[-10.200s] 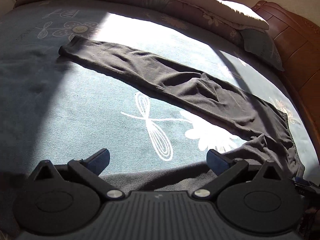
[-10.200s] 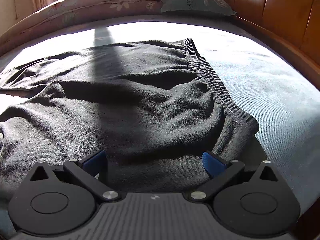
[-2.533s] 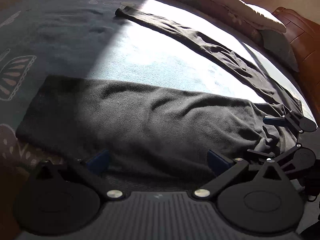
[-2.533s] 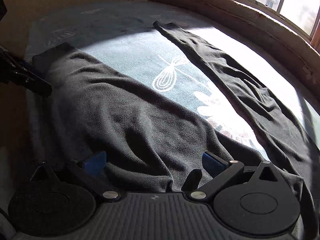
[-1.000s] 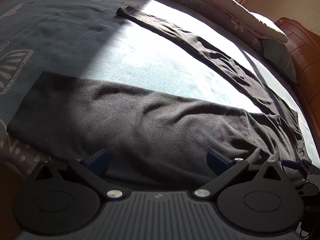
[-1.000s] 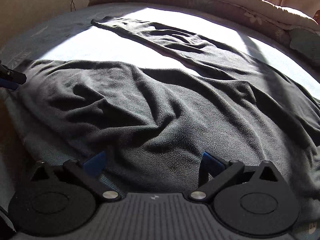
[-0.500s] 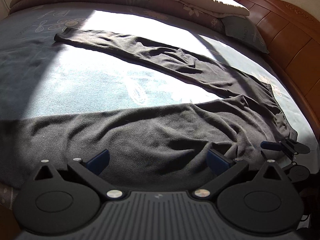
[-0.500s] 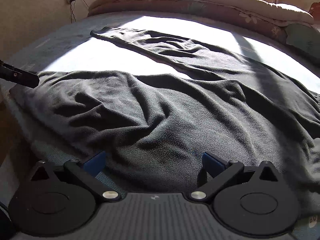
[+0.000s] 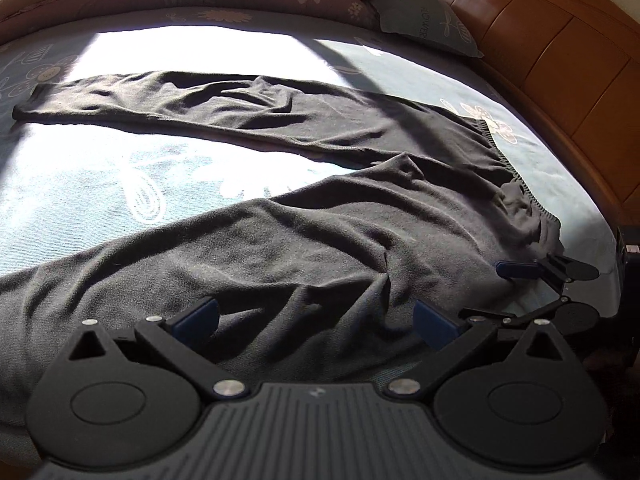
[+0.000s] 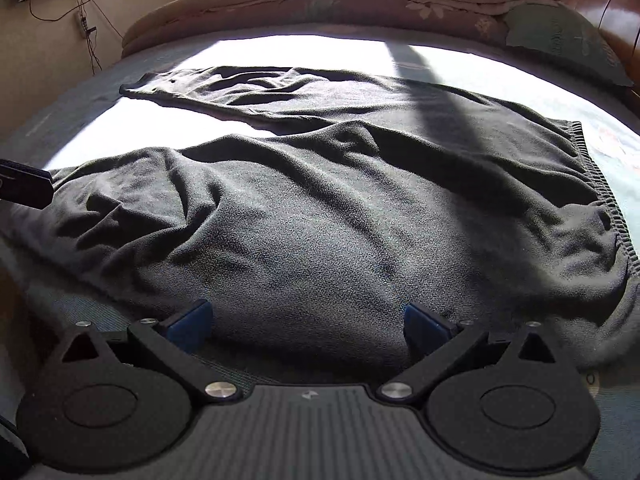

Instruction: Fold clothes

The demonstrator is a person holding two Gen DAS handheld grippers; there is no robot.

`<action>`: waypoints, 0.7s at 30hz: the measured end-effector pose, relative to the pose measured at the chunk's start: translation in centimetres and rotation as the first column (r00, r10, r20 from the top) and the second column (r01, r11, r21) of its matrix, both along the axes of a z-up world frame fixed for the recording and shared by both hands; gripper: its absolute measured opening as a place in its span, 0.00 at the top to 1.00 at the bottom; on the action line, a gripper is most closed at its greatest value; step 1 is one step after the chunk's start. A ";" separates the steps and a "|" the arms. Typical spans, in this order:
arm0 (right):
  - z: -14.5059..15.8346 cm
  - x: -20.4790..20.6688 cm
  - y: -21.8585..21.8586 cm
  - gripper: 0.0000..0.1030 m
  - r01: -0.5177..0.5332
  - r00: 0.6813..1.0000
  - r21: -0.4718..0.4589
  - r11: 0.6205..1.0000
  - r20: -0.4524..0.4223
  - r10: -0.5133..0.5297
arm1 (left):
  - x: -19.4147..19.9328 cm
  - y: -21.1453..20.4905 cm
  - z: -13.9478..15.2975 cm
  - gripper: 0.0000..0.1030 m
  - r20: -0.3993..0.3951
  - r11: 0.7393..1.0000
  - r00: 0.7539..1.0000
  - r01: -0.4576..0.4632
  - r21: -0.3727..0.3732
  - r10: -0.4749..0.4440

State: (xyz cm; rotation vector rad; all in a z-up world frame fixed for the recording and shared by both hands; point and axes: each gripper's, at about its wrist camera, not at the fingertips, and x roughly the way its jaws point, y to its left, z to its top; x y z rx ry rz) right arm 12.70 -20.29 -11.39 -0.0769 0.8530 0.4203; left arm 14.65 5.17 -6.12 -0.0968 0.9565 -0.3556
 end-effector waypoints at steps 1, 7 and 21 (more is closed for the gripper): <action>0.1 -0.1 -0.2 0.00 0.000 1.000 0.004 1.000 -0.002 0.000 | 0.1 -0.6 -0.2 0.00 -0.006 1.000 1.000 0.012 0.003 -0.012; 1.5 0.6 -1.9 0.00 0.042 0.999 0.053 0.998 0.021 -0.043 | 1.1 -4.2 -1.0 0.00 -0.040 0.998 0.997 0.064 0.024 -0.063; 0.3 2.1 -5.2 0.00 0.103 0.994 0.076 0.992 -0.036 -0.100 | 3.2 -8.6 -1.2 0.01 -0.075 0.993 0.991 0.114 0.034 -0.111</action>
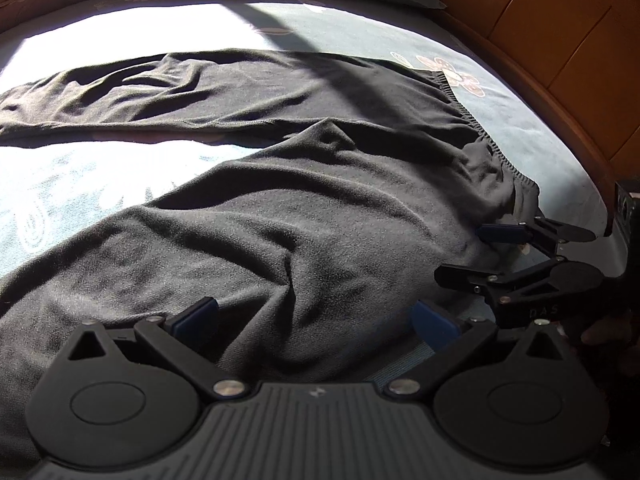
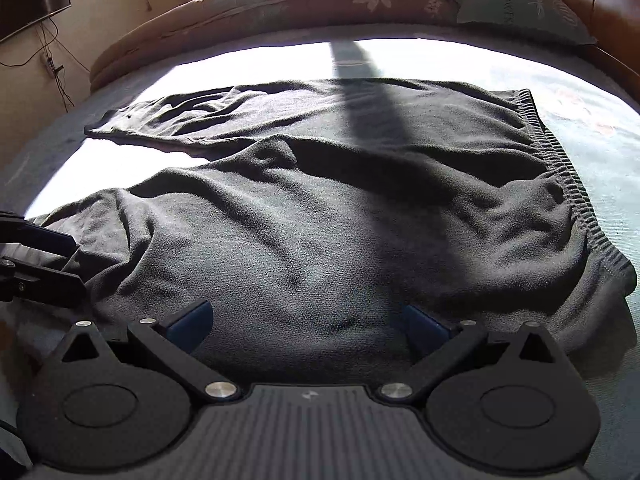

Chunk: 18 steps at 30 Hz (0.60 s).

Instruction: Fold clothes

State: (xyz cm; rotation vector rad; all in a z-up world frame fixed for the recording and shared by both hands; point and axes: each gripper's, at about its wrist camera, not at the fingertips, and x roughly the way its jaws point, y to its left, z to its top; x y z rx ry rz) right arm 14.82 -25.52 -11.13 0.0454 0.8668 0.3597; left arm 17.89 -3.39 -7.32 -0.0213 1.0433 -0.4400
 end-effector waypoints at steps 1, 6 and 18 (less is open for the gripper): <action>0.0 0.0 -0.1 0.00 0.000 1.000 0.004 1.000 -0.002 0.000 | 0.2 -0.2 0.1 0.01 0.002 1.000 1.000 0.003 0.000 -0.003; 0.2 0.1 -0.6 0.00 -0.008 1.000 0.011 1.000 -0.012 0.008 | 1.2 -1.6 0.2 0.00 0.006 1.000 1.000 0.024 -0.006 -0.024; 0.4 1.6 -3.1 0.00 0.022 1.000 -0.011 1.000 -0.017 -0.022 | 3.2 -4.0 -1.1 0.00 -0.020 0.999 0.999 0.046 -0.001 -0.046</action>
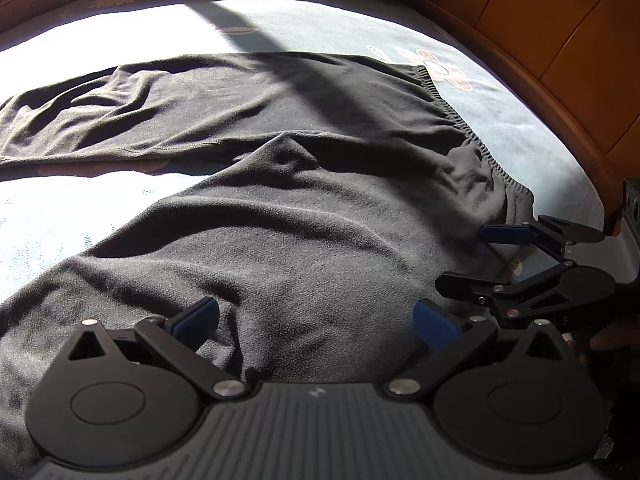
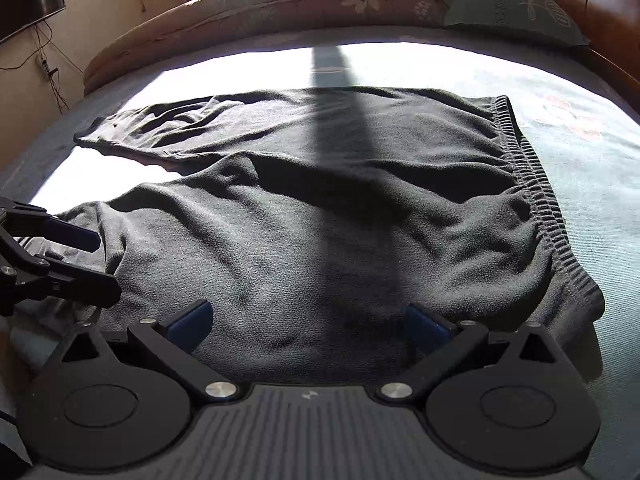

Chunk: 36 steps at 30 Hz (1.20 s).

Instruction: Fold clothes

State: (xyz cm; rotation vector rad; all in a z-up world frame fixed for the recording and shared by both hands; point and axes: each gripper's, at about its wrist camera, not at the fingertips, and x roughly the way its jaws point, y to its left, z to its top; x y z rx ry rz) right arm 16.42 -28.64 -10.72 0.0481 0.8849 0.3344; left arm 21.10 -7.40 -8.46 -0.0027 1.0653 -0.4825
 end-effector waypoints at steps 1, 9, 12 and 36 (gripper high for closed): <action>-0.4 0.1 -0.3 0.00 0.011 1.000 0.000 1.000 -0.011 -0.011 | 0.2 -0.1 -0.3 0.00 -0.006 1.000 1.000 -0.002 0.000 0.002; -1.5 -1.4 -1.2 0.00 -0.018 0.999 -0.007 1.000 0.049 0.018 | 0.0 0.6 -2.3 0.01 0.013 0.999 0.999 0.031 -0.012 -0.031; -1.7 -1.8 -1.0 0.00 -0.047 0.996 -0.030 0.998 0.070 0.049 | -0.5 1.0 -2.5 0.01 0.046 0.998 0.998 0.055 -0.032 -0.054; -0.4 11.6 -6.3 0.00 -0.081 0.996 0.142 0.987 -0.020 0.085 | 2.5 3.5 -2.0 0.01 0.027 0.989 0.996 -0.077 -0.124 0.081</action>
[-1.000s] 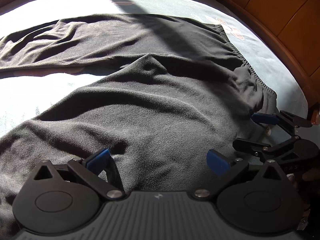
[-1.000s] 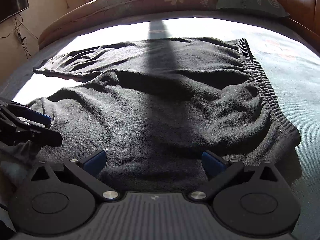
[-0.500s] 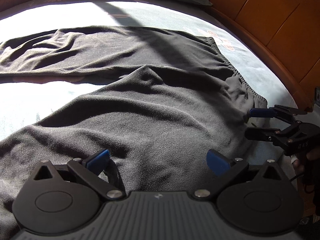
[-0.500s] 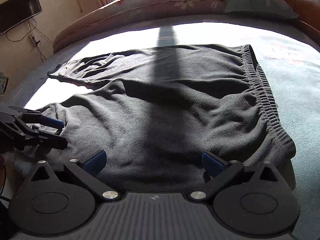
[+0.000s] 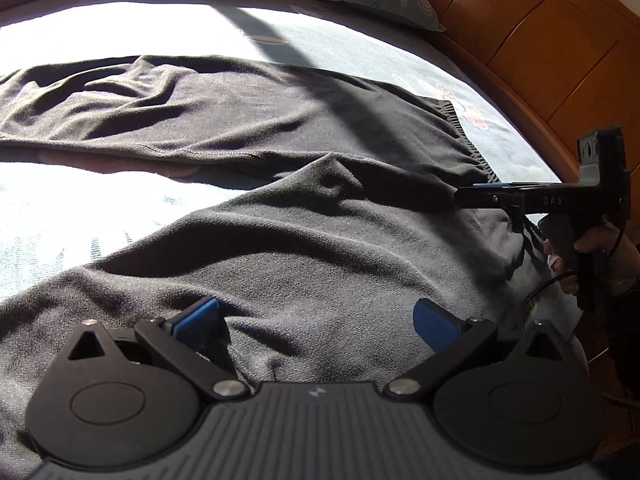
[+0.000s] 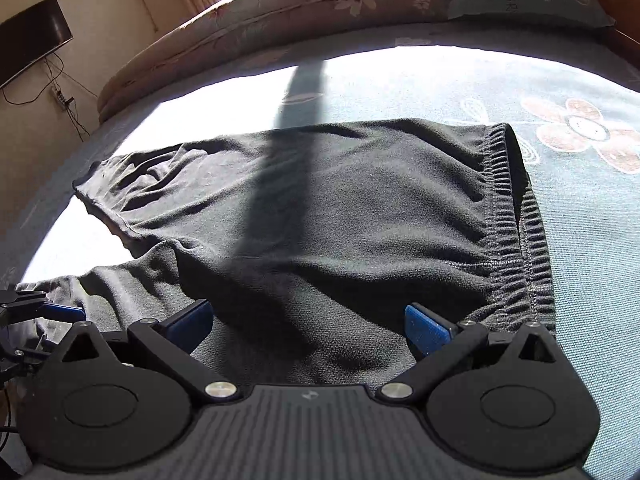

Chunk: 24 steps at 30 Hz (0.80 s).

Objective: Fold clothes
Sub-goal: 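Grasp the waistband edge with the right gripper and lift it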

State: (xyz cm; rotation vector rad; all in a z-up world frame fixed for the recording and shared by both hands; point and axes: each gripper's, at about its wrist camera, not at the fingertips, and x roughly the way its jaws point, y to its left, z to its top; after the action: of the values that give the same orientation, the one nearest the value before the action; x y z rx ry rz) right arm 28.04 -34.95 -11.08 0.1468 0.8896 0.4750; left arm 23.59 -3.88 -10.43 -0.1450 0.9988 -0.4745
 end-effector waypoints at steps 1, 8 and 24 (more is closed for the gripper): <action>-0.2 0.1 -0.2 0.00 -0.010 1.000 0.002 1.000 -0.008 0.010 | 0.2 0.0 0.3 0.01 0.000 1.000 1.000 -0.009 0.007 0.009; 3.3 2.5 -4.3 0.00 -0.038 0.999 0.023 0.999 0.024 0.037 | 1.5 -1.9 0.0 0.01 -0.010 0.996 0.997 0.075 -0.049 -0.076; -1.5 16.9 -13.1 0.00 0.064 0.987 0.386 0.920 -0.159 -0.002 | 2.4 -1.3 -0.6 0.01 -0.016 0.991 0.995 0.099 -0.093 -0.101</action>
State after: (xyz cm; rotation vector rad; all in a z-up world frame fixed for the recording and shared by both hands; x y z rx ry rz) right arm 44.99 -48.02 -12.59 0.5711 0.9354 0.6128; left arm 25.96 -5.22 -11.04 -0.1836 1.0076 -0.6125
